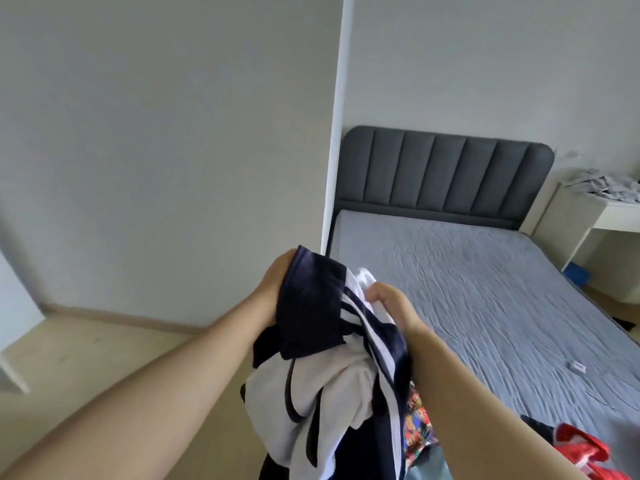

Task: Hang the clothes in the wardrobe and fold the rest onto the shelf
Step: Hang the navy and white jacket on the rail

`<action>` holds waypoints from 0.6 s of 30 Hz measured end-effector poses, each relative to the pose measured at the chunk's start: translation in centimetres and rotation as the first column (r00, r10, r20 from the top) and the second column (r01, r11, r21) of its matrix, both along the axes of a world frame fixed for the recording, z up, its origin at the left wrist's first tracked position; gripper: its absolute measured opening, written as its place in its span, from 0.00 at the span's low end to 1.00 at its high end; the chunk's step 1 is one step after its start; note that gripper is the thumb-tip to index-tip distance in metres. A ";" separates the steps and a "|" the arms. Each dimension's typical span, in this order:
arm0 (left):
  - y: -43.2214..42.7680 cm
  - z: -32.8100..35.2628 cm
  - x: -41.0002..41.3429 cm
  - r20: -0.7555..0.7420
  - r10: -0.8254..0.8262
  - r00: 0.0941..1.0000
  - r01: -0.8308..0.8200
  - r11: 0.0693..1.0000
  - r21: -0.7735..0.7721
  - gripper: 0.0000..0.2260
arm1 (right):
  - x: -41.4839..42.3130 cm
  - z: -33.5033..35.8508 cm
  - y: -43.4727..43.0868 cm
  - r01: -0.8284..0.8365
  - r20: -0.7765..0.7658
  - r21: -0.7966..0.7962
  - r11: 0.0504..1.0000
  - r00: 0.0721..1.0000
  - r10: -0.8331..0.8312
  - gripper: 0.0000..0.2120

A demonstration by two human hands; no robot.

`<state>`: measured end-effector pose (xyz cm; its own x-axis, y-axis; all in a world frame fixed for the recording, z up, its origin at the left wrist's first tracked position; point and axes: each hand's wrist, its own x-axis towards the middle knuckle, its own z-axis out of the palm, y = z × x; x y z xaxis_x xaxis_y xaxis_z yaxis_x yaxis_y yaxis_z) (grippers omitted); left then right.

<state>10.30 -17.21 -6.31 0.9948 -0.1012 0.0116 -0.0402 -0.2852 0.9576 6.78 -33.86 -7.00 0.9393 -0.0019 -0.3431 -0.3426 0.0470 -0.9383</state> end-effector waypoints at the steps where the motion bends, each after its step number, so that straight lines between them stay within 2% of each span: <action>1: 0.4 0.9 0.2 0.016 0.104 0.994 -0.104 0.994 0.022 0.07 | 0.2 0.0 0.7 -0.057 -0.015 -0.119 0.991 0.998 0.055 0.15; 3: 1.5 2.2 -0.1 0.059 0.199 0.978 -0.203 0.978 0.056 0.08 | 0.6 -0.3 2.6 -0.139 -0.007 -0.363 0.921 0.989 0.146 0.10; 4: 2.3 2.3 -0.3 0.094 0.214 0.972 -0.223 0.971 0.092 0.09 | 0.6 -0.5 3.6 -0.151 0.009 -0.369 0.917 0.986 0.166 0.09; 6: 3.7 2.9 -1.3 0.141 0.268 0.953 -0.291 0.939 0.183 0.10 | 0.6 -1.0 5.6 -0.141 0.069 -0.276 0.951 0.984 0.166 0.07; 8: 5.0 3.7 -2.2 0.163 0.315 0.935 -0.346 0.913 0.216 0.10 | 0.4 -1.1 7.6 -0.170 0.130 -0.069 0.983 0.975 0.178 0.06; 9: 5.8 4.1 -2.8 0.175 0.346 0.922 -0.381 0.893 0.239 0.11 | 0.3 -0.9 8.8 -0.233 0.154 0.029 0.972 0.962 0.226 0.09; 11: 7.4 4.9 -3.6 0.172 0.384 0.907 -0.418 0.871 0.258 0.13 | -0.2 -0.4 11.3 -0.392 0.196 0.070 0.917 0.907 0.372 0.19; 13: 9.7 5.2 -4.4 0.173 0.430 0.886 -0.462 0.847 0.263 0.14 | -0.6 -0.3 14.1 -0.517 0.221 0.003 0.856 0.835 0.504 0.23; 15: 12.3 5.2 -5.4 0.155 0.480 0.864 -0.504 0.820 0.271 0.15 | -1.2 -0.5 16.9 -0.566 0.203 -0.127 0.815 0.789 0.580 0.25; 16: 13.7 5.1 -5.8 0.152 0.499 0.853 -0.522 0.811 0.265 0.15 | -1.2 -0.6 18.2 -0.569 0.203 -0.194 0.799 0.774 0.600 0.23; 18: 16.5 5.1 -6.7 0.142 0.526 0.838 -0.545 0.809 0.219 0.14 | -1.3 -0.8 20.6 -0.524 0.224 -0.307 0.794 0.772 0.596 0.06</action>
